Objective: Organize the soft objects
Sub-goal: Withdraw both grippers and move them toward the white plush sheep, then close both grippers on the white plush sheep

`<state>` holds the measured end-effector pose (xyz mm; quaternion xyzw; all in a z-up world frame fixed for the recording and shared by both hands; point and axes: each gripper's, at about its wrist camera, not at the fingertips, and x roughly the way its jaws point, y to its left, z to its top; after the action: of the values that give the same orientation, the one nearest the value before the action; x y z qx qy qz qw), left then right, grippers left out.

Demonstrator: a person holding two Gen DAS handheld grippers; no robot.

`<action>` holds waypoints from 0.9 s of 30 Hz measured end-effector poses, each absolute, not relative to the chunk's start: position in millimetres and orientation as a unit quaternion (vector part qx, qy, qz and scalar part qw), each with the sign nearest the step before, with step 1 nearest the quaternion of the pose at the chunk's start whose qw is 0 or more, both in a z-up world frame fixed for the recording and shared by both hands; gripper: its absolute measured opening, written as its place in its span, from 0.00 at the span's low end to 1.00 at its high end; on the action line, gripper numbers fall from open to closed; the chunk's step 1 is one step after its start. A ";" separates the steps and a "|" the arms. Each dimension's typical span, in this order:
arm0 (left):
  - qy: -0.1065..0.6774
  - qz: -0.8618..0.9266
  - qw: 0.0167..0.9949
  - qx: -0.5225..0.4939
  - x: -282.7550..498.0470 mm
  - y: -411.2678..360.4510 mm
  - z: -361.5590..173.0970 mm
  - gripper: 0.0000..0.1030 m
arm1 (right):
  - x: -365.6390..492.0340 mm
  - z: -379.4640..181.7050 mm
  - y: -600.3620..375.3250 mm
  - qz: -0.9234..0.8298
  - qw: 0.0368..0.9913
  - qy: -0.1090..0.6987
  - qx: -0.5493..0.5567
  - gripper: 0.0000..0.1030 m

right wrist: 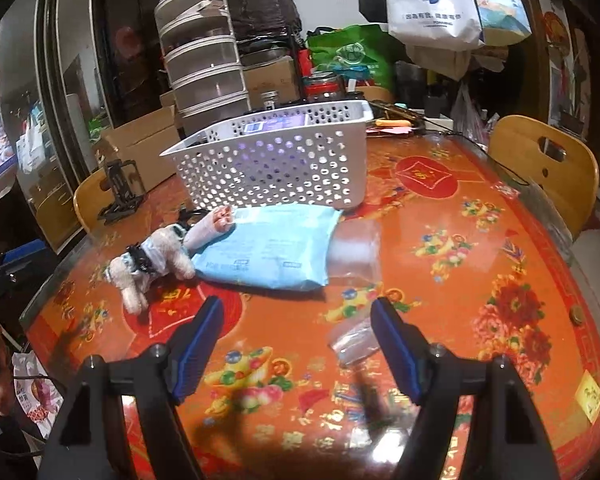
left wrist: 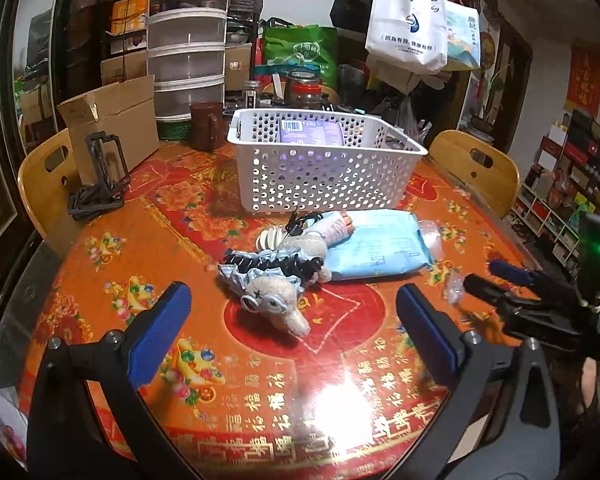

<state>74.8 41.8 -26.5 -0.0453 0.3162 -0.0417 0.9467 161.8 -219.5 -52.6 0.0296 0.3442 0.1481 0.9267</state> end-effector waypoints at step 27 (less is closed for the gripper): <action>0.398 -0.016 0.913 -0.087 130.5 60.7 -113.6 1.00 | 210.5 -74.1 -121.9 0.258 0.891 0.374 -0.019 0.38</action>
<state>130.5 60.7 -113.6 -0.0869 0.3984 -0.0163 0.9129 210.5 -121.9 -74.1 -0.0188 0.3742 0.2577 0.8906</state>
